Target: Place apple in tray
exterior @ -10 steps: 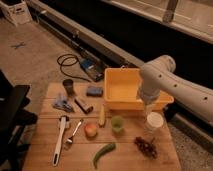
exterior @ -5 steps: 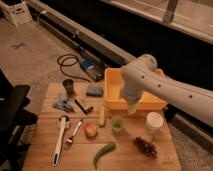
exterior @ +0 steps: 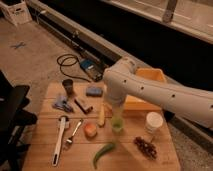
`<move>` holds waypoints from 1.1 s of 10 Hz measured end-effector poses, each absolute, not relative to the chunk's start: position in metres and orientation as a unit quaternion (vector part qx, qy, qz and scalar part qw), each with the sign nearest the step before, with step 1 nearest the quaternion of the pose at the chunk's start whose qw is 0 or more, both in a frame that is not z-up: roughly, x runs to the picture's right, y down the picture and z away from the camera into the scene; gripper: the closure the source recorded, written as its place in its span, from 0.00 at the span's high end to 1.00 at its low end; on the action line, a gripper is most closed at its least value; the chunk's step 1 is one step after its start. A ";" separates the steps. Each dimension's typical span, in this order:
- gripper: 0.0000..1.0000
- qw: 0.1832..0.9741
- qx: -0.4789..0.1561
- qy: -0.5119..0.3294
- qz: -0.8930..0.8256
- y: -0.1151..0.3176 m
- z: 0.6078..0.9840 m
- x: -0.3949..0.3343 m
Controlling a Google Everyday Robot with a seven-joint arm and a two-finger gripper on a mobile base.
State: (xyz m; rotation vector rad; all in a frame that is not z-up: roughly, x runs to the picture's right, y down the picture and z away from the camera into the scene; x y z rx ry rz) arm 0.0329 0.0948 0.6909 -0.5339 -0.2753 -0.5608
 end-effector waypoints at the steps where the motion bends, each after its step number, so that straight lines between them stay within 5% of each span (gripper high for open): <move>1: 0.65 0.917 -0.259 -0.134 -0.274 0.094 0.691 0.032; 11: 0.65 0.881 -0.298 -0.220 -0.294 0.160 0.727 -0.056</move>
